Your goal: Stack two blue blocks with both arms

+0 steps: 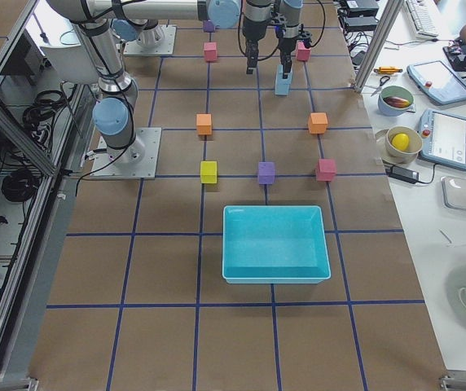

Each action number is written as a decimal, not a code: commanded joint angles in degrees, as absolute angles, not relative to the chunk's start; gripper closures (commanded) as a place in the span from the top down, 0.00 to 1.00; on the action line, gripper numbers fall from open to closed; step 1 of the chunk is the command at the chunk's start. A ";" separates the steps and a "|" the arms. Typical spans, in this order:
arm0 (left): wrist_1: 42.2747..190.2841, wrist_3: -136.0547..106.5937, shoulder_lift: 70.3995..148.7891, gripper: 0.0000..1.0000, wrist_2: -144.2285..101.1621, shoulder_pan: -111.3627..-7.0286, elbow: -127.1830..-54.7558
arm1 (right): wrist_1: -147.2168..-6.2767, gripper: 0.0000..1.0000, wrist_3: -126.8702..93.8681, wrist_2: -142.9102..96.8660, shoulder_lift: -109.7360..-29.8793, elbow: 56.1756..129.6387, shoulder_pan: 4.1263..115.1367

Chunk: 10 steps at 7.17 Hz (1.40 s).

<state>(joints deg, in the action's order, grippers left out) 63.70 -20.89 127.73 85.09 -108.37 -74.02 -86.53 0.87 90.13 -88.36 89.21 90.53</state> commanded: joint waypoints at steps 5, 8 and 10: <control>87.03 5.27 110.52 1.00 85.78 -93.75 -74.79 | -84.46 1.00 2.55 90.00 -88.33 89.30 90.35; 102.72 10.74 95.59 1.00 85.95 -87.89 -76.54 | -84.55 1.00 2.72 90.09 -88.33 89.30 90.35; 100.56 8.79 89.15 0.98 85.87 -87.98 -82.41 | -84.55 1.00 2.64 90.44 -88.42 89.21 90.35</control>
